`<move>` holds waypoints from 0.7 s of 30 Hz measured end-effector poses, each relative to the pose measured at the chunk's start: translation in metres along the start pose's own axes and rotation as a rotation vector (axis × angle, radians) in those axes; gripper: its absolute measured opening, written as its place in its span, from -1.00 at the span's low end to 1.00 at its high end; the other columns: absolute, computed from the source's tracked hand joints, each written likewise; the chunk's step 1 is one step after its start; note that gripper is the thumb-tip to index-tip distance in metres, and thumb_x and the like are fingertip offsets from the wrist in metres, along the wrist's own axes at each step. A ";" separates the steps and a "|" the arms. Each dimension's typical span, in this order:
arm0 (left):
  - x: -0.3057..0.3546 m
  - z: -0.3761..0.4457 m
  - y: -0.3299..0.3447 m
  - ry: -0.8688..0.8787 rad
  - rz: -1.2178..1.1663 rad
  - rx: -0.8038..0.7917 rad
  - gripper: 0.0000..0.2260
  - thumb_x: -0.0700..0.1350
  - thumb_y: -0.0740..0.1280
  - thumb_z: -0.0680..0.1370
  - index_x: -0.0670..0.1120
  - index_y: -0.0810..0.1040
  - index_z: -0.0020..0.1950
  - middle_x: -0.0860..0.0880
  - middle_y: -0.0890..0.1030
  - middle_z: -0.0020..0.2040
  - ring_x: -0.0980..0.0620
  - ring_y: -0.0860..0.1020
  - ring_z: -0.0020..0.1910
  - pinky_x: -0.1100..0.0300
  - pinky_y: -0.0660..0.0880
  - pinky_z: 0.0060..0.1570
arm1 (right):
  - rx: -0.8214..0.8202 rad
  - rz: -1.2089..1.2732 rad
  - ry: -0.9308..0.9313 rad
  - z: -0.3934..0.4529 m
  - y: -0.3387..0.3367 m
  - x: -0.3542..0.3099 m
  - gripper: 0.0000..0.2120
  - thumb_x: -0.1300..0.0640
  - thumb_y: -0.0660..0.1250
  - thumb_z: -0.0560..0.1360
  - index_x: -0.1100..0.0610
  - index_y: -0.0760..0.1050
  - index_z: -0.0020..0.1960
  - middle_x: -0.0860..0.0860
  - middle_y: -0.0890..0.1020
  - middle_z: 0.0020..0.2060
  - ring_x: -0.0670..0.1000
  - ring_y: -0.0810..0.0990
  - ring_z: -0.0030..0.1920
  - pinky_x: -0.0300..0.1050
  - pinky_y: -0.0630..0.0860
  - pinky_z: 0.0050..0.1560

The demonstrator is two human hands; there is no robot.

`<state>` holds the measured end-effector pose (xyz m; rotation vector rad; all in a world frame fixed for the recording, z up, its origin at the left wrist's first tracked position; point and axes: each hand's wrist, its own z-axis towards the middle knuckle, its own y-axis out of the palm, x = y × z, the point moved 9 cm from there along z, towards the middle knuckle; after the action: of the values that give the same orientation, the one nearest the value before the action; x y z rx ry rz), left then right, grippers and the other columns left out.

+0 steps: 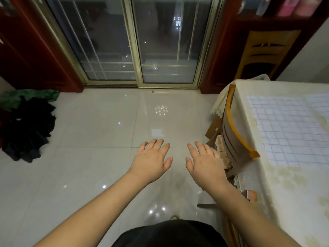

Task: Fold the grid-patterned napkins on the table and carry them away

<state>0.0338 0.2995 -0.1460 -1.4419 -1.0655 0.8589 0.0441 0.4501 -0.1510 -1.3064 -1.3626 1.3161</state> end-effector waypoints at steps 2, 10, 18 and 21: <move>0.000 0.026 -0.008 0.004 -0.013 0.027 -0.38 0.22 -0.11 0.54 -0.05 0.48 0.37 -0.09 0.53 0.33 -0.10 0.45 0.34 -0.08 0.35 0.31 | -0.008 0.010 0.020 0.022 -0.004 0.008 -0.48 -0.10 0.01 0.61 0.04 0.25 0.51 0.08 0.37 0.46 0.12 0.33 0.44 0.12 0.24 0.43; -0.023 0.133 -0.023 0.067 -0.003 0.027 -0.33 0.24 -0.19 0.52 -0.03 0.40 0.44 -0.05 0.45 0.41 -0.08 0.36 0.42 -0.07 0.30 0.37 | -0.028 0.049 0.085 0.109 -0.011 0.035 -0.48 -0.11 0.00 0.64 0.00 0.12 0.56 0.04 0.23 0.53 0.09 0.19 0.52 0.09 0.11 0.49; -0.067 0.249 -0.033 0.183 -0.021 0.026 -0.43 0.20 -0.06 0.55 -0.05 0.52 0.32 -0.08 0.57 0.28 -0.11 0.50 0.29 -0.09 0.44 0.24 | -0.019 0.051 0.201 0.217 -0.020 0.043 -0.48 -0.10 0.03 0.64 0.03 0.14 0.55 0.06 0.25 0.52 0.12 0.20 0.51 0.09 0.15 0.49; -0.084 0.291 -0.046 0.255 -0.020 0.008 -0.33 0.24 -0.21 0.52 0.00 0.37 0.46 -0.06 0.42 0.44 -0.08 0.35 0.43 -0.06 0.28 0.39 | -0.033 0.070 0.236 0.260 -0.031 0.041 -0.47 -0.11 -0.02 0.65 0.00 0.06 0.58 0.03 0.17 0.55 0.09 0.12 0.53 0.06 0.09 0.51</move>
<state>-0.2715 0.3190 -0.1465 -1.4862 -0.8814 0.6435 -0.2210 0.4566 -0.1566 -1.4923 -1.1886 1.1476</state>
